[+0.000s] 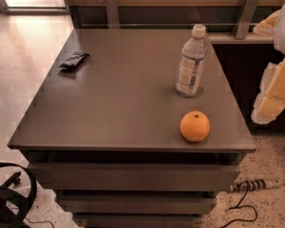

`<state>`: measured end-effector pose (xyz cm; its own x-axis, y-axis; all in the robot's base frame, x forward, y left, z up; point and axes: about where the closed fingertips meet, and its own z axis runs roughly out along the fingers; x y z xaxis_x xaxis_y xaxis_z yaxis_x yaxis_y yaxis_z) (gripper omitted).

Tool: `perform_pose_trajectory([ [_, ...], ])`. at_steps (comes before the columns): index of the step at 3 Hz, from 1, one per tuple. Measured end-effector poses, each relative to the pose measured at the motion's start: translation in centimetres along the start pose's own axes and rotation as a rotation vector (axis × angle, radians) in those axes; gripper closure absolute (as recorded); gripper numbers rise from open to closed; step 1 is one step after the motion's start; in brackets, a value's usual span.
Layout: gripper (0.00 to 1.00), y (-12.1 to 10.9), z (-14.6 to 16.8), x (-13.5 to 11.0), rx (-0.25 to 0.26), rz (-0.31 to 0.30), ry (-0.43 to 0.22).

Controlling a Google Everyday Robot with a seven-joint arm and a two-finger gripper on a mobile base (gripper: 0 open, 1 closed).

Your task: Move orange near rxbar blueberry

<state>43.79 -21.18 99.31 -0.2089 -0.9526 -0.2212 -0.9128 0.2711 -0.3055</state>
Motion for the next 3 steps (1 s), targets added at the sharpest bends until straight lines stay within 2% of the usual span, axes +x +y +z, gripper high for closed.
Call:
perform_pose_trajectory([
  [1, 0.0, 0.0, 0.0, 0.0, 0.001, 0.0, -0.002],
  [2, 0.0, 0.5, 1.1, 0.7, -0.027, 0.012, -0.072],
  [3, 0.0, 1.8, 3.4, 2.5, -0.057, 0.029, -0.219],
])
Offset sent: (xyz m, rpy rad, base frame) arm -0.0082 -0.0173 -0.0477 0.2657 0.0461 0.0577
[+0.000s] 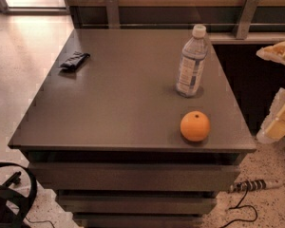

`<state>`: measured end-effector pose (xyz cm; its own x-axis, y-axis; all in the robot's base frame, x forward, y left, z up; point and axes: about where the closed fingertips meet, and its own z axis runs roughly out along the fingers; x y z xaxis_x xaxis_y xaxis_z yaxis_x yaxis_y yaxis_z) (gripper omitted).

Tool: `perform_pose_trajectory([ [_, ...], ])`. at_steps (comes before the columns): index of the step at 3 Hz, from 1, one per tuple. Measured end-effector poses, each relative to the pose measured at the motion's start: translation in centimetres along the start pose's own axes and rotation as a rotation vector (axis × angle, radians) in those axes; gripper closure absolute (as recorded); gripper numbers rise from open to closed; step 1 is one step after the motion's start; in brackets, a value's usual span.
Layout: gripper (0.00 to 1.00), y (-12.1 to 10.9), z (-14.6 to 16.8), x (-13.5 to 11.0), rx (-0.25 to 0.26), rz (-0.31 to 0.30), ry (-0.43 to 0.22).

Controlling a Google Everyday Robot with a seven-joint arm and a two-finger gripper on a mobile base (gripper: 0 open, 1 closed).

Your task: Move orange near rxbar blueberry

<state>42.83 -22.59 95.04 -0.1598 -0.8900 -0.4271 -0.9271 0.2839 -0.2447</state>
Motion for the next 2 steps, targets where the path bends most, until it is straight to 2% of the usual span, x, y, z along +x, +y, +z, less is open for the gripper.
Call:
perform_pose_trajectory([
  [1, 0.0, 1.2, 1.7, 1.1, -0.024, 0.011, -0.154],
  [2, 0.0, 1.8, 3.4, 1.0, -0.045, 0.016, -0.296],
])
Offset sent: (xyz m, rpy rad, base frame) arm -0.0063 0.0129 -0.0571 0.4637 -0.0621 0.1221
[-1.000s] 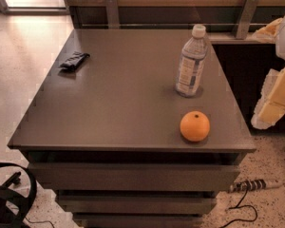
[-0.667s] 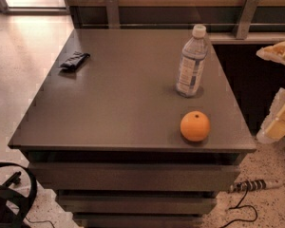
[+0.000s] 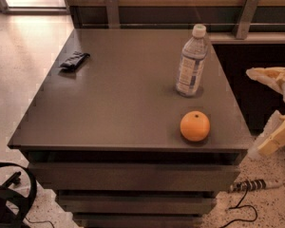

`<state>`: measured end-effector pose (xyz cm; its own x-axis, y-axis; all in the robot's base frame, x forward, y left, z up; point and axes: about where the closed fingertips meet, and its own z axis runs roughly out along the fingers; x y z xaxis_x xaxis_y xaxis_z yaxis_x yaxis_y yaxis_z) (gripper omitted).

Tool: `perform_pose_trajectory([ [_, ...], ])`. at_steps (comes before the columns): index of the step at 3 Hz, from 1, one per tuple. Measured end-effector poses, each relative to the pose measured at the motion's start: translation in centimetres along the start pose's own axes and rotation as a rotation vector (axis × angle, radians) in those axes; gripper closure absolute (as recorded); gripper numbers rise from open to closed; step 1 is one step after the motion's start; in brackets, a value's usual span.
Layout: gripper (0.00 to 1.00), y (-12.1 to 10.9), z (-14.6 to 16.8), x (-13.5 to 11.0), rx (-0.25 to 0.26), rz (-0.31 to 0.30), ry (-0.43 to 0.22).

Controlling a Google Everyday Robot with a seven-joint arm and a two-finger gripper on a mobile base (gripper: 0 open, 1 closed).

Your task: Move orange near rxbar blueberry

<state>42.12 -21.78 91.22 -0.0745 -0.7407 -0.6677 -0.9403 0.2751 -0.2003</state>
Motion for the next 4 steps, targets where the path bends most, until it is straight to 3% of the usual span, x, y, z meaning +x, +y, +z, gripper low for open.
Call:
perform_pose_trajectory([
  [1, 0.0, 0.1, 1.8, -0.1, -0.013, 0.006, -0.111],
  [2, 0.0, 0.1, 3.6, -0.3, -0.024, 0.015, -0.163],
  [4, 0.0, -0.1, 6.7, 0.1, -0.042, 0.042, -0.209],
])
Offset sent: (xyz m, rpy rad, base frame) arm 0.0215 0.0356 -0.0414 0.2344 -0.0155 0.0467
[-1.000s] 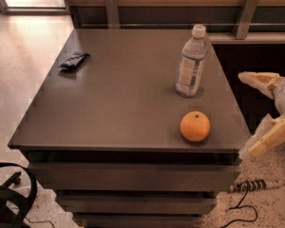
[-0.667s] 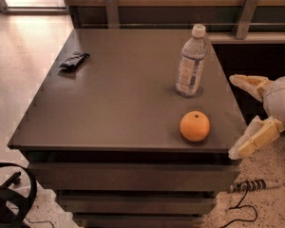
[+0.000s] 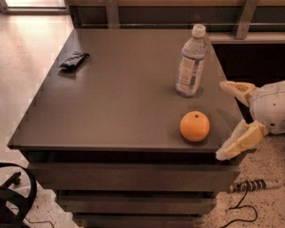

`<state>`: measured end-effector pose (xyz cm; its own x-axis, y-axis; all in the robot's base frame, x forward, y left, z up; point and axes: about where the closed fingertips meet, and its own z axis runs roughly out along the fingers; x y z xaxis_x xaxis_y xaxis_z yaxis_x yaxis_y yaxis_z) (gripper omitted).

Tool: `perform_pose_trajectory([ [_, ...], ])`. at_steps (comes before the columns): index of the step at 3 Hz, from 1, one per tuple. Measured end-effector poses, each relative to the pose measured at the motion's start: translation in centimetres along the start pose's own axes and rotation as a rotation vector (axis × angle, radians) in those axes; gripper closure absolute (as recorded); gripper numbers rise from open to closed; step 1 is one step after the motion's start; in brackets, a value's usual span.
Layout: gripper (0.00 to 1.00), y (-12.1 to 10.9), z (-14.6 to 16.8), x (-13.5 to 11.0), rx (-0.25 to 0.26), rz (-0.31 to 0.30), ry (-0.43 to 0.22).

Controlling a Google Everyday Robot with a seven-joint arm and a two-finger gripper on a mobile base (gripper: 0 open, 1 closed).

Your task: Move orange near rxbar blueberry

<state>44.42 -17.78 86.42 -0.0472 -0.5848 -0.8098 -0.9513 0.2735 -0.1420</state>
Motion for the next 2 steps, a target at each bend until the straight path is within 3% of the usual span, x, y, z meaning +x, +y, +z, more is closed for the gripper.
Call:
perform_pose_trajectory([
  [2, 0.0, 0.3, 2.5, 0.8, -0.021, 0.015, -0.028],
])
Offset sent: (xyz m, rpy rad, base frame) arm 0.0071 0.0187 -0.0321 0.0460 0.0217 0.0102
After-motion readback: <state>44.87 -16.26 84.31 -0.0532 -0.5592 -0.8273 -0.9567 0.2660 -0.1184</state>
